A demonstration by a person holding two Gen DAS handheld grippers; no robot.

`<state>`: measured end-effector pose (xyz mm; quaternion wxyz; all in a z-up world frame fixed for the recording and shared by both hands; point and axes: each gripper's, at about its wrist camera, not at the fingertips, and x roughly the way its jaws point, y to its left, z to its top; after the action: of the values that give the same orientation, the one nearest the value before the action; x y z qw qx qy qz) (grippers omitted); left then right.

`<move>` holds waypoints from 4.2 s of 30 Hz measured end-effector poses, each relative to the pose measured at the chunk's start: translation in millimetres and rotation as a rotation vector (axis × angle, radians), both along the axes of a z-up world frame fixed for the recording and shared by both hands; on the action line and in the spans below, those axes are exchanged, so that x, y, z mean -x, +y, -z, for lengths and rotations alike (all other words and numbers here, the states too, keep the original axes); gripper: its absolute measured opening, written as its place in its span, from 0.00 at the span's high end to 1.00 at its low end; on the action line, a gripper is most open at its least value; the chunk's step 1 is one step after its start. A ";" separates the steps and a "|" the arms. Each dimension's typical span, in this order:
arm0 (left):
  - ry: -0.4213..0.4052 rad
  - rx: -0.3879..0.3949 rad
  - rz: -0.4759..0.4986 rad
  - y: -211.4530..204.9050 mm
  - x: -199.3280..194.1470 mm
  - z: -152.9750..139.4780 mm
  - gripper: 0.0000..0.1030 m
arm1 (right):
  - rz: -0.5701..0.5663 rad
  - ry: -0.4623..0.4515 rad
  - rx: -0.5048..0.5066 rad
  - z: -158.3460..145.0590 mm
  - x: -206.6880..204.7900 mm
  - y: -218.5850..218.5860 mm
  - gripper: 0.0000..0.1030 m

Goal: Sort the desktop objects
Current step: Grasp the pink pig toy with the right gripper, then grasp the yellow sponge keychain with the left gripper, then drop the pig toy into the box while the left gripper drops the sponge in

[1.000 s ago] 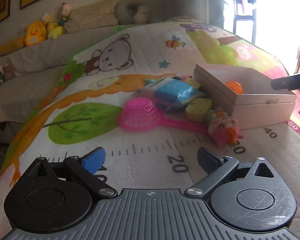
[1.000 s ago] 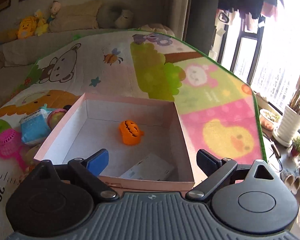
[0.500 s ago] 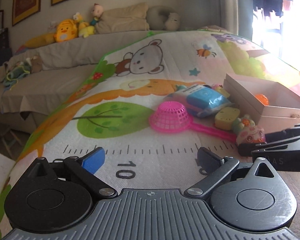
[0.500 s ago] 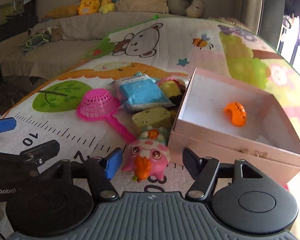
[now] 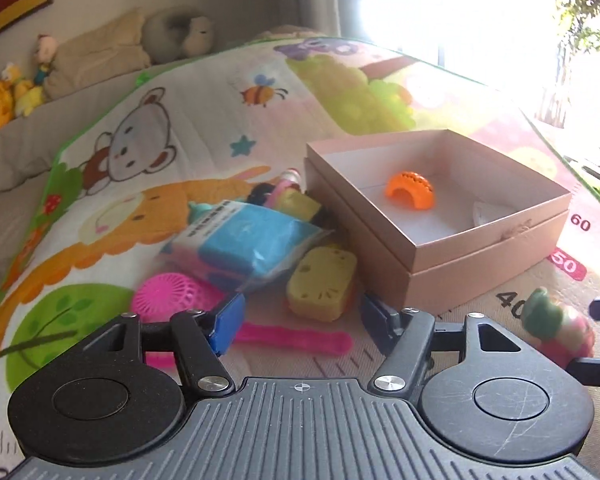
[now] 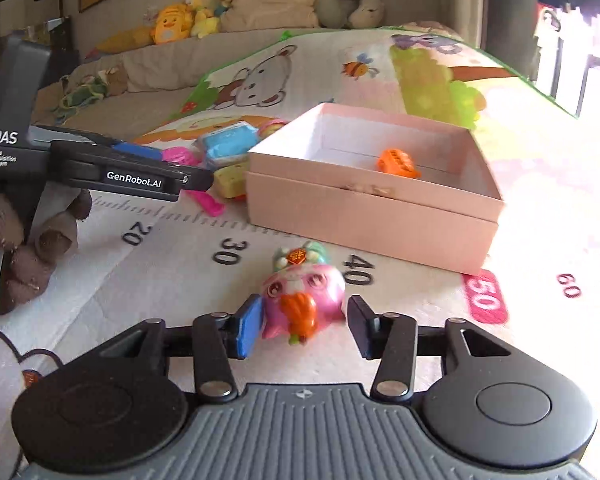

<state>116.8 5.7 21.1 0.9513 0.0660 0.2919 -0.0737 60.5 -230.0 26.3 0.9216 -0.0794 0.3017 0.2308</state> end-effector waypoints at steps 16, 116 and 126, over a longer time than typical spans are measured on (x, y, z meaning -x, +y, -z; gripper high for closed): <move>0.066 0.048 0.179 -19.5 84.8 -0.3 0.59 | 0.071 0.045 -0.102 7.5 -15.1 -19.7 0.22; -0.062 0.236 -0.190 89.3 22.5 7.7 0.03 | 0.171 0.345 0.181 -19.7 -356.3 225.6 0.73; -0.012 0.241 -0.181 90.1 20.5 10.7 0.02 | -0.085 0.330 0.310 -22.7 -298.0 260.9 0.85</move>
<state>96.3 95.8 10.4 0.9569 -0.0749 0.2798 -0.0220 358.4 30.9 49.0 0.8259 -0.1938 0.4767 0.2304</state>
